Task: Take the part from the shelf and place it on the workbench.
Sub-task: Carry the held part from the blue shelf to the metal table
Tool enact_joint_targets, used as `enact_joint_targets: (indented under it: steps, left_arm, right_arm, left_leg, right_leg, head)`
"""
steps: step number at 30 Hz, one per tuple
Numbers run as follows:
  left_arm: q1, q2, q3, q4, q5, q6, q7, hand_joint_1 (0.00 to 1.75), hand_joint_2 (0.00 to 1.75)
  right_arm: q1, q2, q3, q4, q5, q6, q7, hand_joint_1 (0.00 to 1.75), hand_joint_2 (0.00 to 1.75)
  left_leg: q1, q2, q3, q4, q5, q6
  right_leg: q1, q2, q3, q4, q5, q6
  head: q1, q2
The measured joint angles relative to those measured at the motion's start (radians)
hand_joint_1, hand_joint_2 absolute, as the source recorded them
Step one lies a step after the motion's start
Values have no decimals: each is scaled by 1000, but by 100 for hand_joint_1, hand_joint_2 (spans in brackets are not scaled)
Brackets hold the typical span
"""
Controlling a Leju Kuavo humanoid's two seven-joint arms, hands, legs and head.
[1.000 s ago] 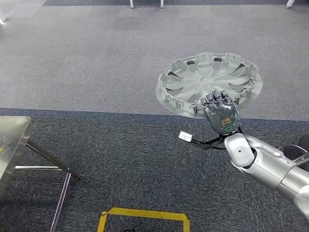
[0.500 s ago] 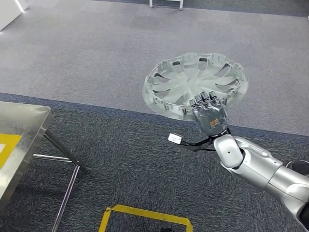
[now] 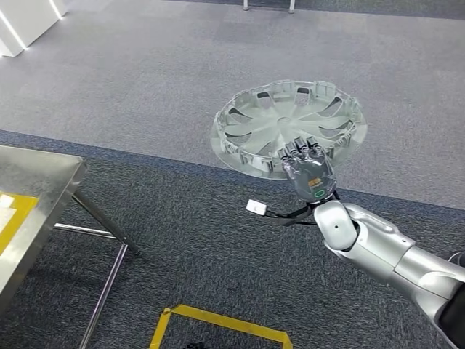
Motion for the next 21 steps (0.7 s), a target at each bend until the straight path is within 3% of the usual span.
enact_joint_targets:
  steps: [2,3,5,7,9,10,12,14,15,16,18,19,21]
  left_arm:
    - [-1,2,0,0,0,0,-3,0,175]
    - [-1,3,0,0,0,0,-4,0,175]
    - [-3,5,0,0,0,1,-5,0,175]
    - [-2,7,0,0,1,2,-5,0,175]
    - [0,9,1,0,2,4,-4,0,175]
    - [0,9,1,0,3,5,-3,0,175]
    - [-2,10,1,0,5,6,-2,0,175]
    - [-1,11,2,0,9,6,-2,0,175]
    - [0,12,3,0,11,7,-2,0,175]
    - [0,13,4,0,12,7,-2,0,175]
    - [0,13,5,0,13,7,-2,0,175]
    - [0,14,6,0,14,7,-2,0,175]
    - [1,14,6,0,14,7,-2,0,175]
  right_arm:
    - [-1,6,0,6,0,-2,0,175,175]
    - [-3,8,0,8,0,-4,0,175,175]
    - [-8,11,-1,14,0,-8,0,175,175]
    - [-10,16,-2,21,0,-14,0,175,175]
    - [-12,21,-5,25,0,-20,0,175,175]
    - [-12,22,-7,28,0,-24,0,175,175]
    - [-14,25,-7,33,0,-33,0,175,175]
    - [-13,27,-6,41,0,-37,0,175,175]
    - [-13,29,-5,45,0,-38,0,175,175]
    - [-13,31,-4,50,0,-39,0,175,175]
    - [-15,35,-5,57,0,-41,0,175,175]
    - [-17,36,-5,60,0,-42,0,175,175]
    - [-19,41,-5,65,0,-45,0,175,175]
  left_leg:
    - [-2,9,64,-133,75,8]
    - [-5,15,95,-196,98,14]
    - [-11,25,124,-259,106,22]
    - [-12,20,126,-269,102,29]
    - [-9,14,132,-278,106,38]
    - [-7,11,134,-283,108,43]
    - [-7,4,135,-283,108,49]
    - [-8,-7,136,-282,107,51]
    - [-8,-13,137,-282,107,51]
    - [-8,-19,138,-281,107,50]
    - [-9,-30,138,-278,104,45]
    - [-10,-35,135,-274,103,41]
    - [-11,-41,129,-271,104,32]
  right_leg:
    - [1,-7,5,0,-4,2]
    - [4,-10,7,0,-6,5]
    - [7,-16,6,0,-8,13]
    - [8,-22,7,-3,-8,24]
    - [7,-17,-4,18,-26,34]
    - [6,-11,-22,56,-49,37]
    - [5,1,-86,185,-106,40]
    - [5,5,-137,278,-127,41]
    - [5,6,-139,271,-109,40]
    - [5,8,-121,225,-75,39]
    - [4,19,-55,87,-10,35]
    - [4,25,-29,36,5,32]
    - [7,32,-9,4,3,26]
  head:
    - [0,0]
    - [0,0]
    - [1,0]
    - [2,0]
    - [3,0]
    - [4,0]
    - [5,0]
    - [6,0]
    - [6,0]
    - [6,0]
    - [6,0]
    - [6,0]
    - [4,0]
